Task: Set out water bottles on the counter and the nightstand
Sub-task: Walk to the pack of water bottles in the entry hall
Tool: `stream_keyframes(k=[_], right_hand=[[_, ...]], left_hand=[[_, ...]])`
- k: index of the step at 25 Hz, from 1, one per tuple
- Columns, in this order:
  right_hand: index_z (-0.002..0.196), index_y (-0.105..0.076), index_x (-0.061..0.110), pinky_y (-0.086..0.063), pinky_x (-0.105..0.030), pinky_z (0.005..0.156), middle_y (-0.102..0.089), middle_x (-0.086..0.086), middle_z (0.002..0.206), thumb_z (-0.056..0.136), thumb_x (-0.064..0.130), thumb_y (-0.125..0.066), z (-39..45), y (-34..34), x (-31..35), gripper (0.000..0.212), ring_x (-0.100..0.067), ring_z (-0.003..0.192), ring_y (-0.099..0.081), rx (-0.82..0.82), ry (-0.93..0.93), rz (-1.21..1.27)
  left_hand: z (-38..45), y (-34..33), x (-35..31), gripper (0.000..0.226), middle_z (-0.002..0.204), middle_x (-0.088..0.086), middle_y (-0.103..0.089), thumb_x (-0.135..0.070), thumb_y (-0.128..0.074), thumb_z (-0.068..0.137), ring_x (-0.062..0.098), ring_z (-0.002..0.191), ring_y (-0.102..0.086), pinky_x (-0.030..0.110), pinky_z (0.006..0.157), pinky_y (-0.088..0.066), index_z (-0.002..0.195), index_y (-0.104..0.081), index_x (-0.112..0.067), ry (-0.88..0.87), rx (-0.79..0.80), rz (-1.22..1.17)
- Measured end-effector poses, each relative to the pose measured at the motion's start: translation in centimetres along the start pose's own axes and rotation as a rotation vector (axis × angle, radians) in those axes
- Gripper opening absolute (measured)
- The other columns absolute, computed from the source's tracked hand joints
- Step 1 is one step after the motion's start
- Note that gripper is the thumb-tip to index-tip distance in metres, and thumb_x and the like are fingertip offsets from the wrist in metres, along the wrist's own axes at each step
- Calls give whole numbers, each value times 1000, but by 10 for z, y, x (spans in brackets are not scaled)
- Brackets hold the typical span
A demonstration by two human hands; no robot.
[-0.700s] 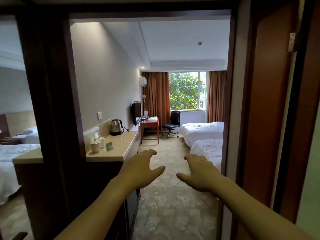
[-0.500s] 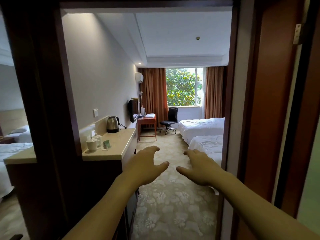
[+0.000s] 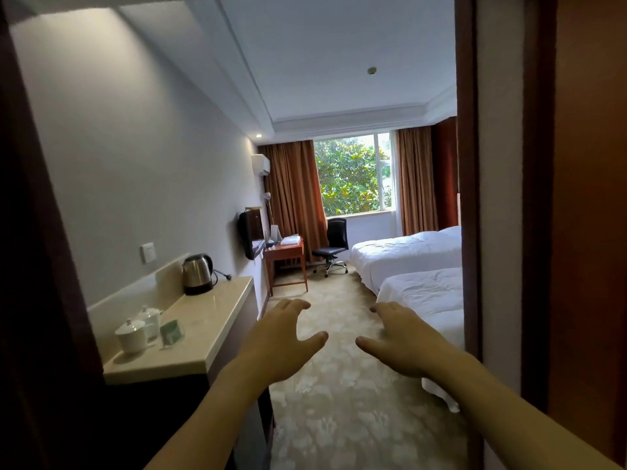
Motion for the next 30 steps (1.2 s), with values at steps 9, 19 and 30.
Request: stream_keyframes(k=[9, 19, 30], right_hand=[[150, -32, 24, -38, -37, 111, -39, -1, 156, 86, 60, -59, 255, 6, -47, 78, -21, 140, -40, 3, 76, 14], [147, -36, 25, -43, -38, 108, -44, -1, 152, 84, 60, -59, 535, -64, -89, 76, -21, 134, -46, 18, 100, -37], [149, -33, 26, -45, -40, 107, -40, 3, 155, 86, 58, -58, 851, -103, -136, 75, -18, 135, -45, -2, 69, -4]], left_hand=[[246, -58, 56, 70, 151, -8, -42, -62, -58, 84, 13, 134, -45, 32, 108, -40, 143, -40, -31, 35, 16, 74], [496, -131, 192, 65, 135, -4, -61, -55, -63, 85, 15, 119, -58, 28, 96, -47, 140, -48, -24, 57, 14, 78], [821, -196, 300, 66, 140, -3, -58, -55, -63, 84, 16, 123, -56, 35, 100, -49, 140, -47, -23, -2, -34, 23]])
Point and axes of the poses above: each hand's wrist, its own z-axis towards the middle knuckle, its own y-axis out of the back of the hand, x = y × z, the point moved 8 cm from there along z, towards the middle knuckle
